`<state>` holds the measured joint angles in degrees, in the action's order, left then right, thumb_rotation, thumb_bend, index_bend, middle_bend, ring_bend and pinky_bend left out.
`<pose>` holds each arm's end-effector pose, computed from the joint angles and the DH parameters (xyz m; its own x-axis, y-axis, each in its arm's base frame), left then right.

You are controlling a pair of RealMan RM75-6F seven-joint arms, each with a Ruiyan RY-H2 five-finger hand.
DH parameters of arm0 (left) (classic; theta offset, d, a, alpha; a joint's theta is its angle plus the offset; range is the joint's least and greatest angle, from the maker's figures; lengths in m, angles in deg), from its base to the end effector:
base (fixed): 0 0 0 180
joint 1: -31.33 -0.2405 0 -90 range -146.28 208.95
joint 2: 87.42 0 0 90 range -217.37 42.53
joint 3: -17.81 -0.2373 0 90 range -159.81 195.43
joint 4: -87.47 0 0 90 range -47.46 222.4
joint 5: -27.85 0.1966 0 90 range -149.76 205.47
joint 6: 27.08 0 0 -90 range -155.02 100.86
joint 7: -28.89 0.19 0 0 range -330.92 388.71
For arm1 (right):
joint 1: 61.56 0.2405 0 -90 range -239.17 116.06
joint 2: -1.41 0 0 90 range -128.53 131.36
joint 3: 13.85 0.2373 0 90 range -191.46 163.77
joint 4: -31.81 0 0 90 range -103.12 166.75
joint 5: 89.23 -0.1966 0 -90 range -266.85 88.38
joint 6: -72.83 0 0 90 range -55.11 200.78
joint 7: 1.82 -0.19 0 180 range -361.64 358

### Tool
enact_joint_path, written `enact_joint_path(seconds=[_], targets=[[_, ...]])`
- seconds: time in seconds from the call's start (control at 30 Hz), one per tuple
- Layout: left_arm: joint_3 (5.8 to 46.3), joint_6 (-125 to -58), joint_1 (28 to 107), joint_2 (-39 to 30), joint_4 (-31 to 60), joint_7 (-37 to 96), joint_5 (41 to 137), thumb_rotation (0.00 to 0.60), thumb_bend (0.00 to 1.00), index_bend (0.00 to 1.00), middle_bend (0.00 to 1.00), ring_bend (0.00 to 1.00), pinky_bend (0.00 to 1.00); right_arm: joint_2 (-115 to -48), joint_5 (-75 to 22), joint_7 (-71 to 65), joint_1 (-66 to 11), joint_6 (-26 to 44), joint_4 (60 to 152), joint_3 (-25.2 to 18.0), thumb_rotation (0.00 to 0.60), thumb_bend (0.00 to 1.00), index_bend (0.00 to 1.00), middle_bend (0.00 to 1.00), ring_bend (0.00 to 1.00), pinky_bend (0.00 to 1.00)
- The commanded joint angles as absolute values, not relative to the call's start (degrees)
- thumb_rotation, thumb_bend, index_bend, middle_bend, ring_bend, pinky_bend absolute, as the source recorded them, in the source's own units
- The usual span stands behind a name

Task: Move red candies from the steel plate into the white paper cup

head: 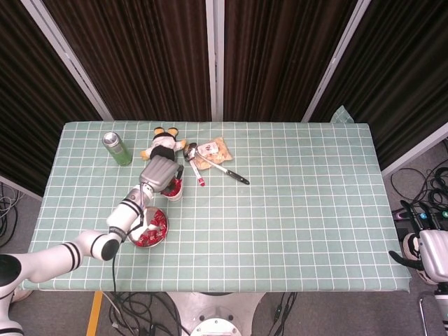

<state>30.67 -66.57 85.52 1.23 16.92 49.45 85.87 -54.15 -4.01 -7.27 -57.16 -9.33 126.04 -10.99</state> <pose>-0.1091 0.4370 -0.0217 0.6048 0.2686 0.7497 0.7722 -0.4282 -0.4695 -0.2996 -0.2221 0.1982 0.4124 -0.0471 0.9098 -0.9103 0.0176 0.4135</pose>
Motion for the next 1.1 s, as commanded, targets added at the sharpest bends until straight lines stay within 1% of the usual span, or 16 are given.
enact_joint_path(seconds=[0.03, 0.3, 0.4, 0.47, 0.53, 0.73, 0.8, 0.87, 0.9, 0.93, 0.97, 1.0, 1.03, 1.1], targets=[[29.5, -66.9, 86.0, 1.4, 17.3, 51.4, 83.8, 0.6, 0.39, 0.57, 0.96, 0.93, 1.0, -54.2, -4.0, -7.3, -57.2, -9.3, 126.0, -11.0, 0.6, 0.01, 0.06, 0.27, 0.05, 0.29], [28.2, -67.5, 86.2, -1.0, 13.9, 53.3, 81.5, 0.6, 0.4, 0.5, 0.95, 0.93, 1.0, -54.3, -3.8, -7.5, -57.3, -9.6, 125.9, -11.0, 0.6, 0.01, 0.06, 0.27, 0.05, 0.29], [27.4, -67.9, 86.5, -1.9, 12.7, 55.1, 80.3, 0.6, 0.4, 0.45, 0.95, 0.93, 1.0, -54.3, -3.8, -7.4, -57.4, -9.8, 125.9, -11.0, 0.6, 0.01, 0.06, 0.27, 0.05, 0.29], [27.0, -69.6, 86.4, -2.0, 12.1, 56.4, 80.1, 0.6, 0.4, 0.42, 0.95, 0.92, 1.0, -54.3, -3.7, -7.4, -57.4, -9.8, 126.0, -11.0, 0.6, 0.01, 0.06, 0.27, 0.05, 0.29], [27.3, -72.4, 85.5, -2.3, 10.8, 56.3, 79.8, 0.6, 0.4, 0.41, 0.95, 0.92, 1.0, -54.3, -3.6, -7.5, -57.5, -9.9, 126.0, -11.0, 0.6, 0.01, 0.06, 0.27, 0.05, 0.29], [27.4, -80.2, 80.5, -5.8, 5.5, 52.7, 81.4, 0.6, 0.4, 0.4, 0.93, 0.91, 1.0, -54.1, -3.5, -7.6, -57.5, -10.1, 126.0, -11.0, 0.6, 0.01, 0.06, 0.27, 0.05, 0.29], [27.0, -82.9, 78.0, -7.9, 3.3, 50.4, 82.7, 0.6, 0.39, 0.4, 0.89, 0.87, 1.0, -54.2, -3.5, -7.7, -57.5, -10.0, 125.9, -11.0, 0.6, 0.01, 0.06, 0.27, 0.05, 0.29], [26.4, -85.7, 75.1, -10.1, 1.4, 47.6, 84.4, 0.6, 0.38, 0.4, 0.83, 0.79, 0.98, -54.3, -3.3, -7.9, -57.4, -10.1, 125.7, -11.0, 0.6, 0.01, 0.06, 0.27, 0.05, 0.29], [25.9, -86.9, 73.7, -11.1, 0.7, 46.5, 85.1, 0.6, 0.37, 0.4, 0.79, 0.73, 0.94, -54.4, -3.2, -8.1, -57.4, -10.2, 125.5, -10.9, 0.6, 0.01, 0.06, 0.27, 0.05, 0.29], [25.4, -88.2, 72.4, -12.0, 0.2, 45.6, 85.9, 0.6, 0.36, 0.4, 0.73, 0.66, 0.86, -54.6, -3.1, -8.2, -57.4, -10.3, 125.2, -10.9, 0.6, 0.01, 0.06, 0.27, 0.05, 0.29], [24.8, -89.4, 71.0, -12.8, -0.3, 44.7, 86.9, 0.6, 0.34, 0.4, 0.67, 0.58, 0.75, -54.7, -3.0, -8.3, -57.4, -10.5, 125.0, -10.8, 0.6, 0.02, 0.06, 0.27, 0.05, 0.28], [23.8, -91.3, 69.1, -13.8, -0.8, 43.5, 88.1, 0.6, 0.33, 0.4, 0.63, 0.53, 0.68, -55.0, -2.8, -8.4, -57.4, -10.7, 124.6, -10.8, 0.6, 0.02, 0.06, 0.26, 0.05, 0.27], [23.1, -92.8, 67.6, -14.3, -1.0, 42.8, 89.1, 0.6, 0.3, 0.39, 0.56, 0.46, 0.58, -55.2, -2.6, -8.4, -57.4, -10.8, 124.2, -10.8, 0.6, 0.02, 0.06, 0.26, 0.05, 0.25], [21.1, -96.8, 64.0, -15.1, -1.0, 41.2, 91.8, 0.6, 0.25, 0.37, 0.45, 0.34, 0.44, -55.8, -2.0, -8.7, -57.4, -11.1, 123.2, -11.0, 0.6, 0.02, 0.06, 0.23, 0.03, 0.22]])
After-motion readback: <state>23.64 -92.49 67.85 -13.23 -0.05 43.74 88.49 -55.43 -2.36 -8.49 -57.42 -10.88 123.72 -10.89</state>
